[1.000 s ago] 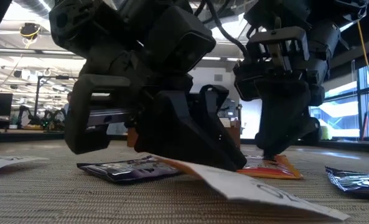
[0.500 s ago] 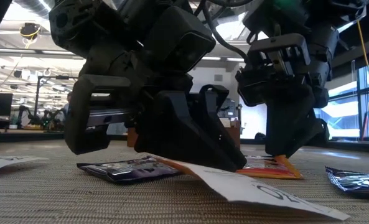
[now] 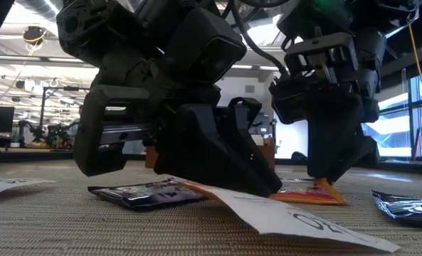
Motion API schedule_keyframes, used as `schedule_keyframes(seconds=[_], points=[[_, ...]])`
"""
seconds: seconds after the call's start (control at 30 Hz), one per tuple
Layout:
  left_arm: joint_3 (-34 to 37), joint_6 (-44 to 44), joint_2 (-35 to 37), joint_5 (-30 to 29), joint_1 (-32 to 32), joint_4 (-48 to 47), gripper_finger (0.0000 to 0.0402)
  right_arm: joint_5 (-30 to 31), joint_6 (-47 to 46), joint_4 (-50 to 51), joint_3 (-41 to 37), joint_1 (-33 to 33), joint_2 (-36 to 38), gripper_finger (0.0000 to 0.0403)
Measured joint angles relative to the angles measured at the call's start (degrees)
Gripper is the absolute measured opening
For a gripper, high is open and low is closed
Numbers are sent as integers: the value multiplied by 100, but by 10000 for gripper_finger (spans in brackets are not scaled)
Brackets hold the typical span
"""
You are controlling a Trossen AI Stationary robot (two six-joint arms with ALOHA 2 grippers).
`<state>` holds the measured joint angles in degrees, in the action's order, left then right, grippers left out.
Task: Pick & Place Tea
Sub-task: Put the orange tea bag into the left section of the wooden organizer
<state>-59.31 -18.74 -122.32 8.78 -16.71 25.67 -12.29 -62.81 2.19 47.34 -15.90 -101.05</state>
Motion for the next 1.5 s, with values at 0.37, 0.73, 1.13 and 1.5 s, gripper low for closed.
schedule_keyframes(seconds=[0.37, 0.73, 1.13, 1.5], points=[[2, 9, 0, -17, 2, 4, 88, -29, 313, -140, 1, 0, -58, 103], [0, 13, 0, -26, 4, 4, 88, -143, 327, -162, 1, 1, -68, 80], [0, 23, 0, -37, 7, 4, 88, -269, 618, -157, -1, 0, -73, 9], [47, 215, 914, -154, 178, -910, 88, 227, 976, 13, -3, 0, 192, 4]])
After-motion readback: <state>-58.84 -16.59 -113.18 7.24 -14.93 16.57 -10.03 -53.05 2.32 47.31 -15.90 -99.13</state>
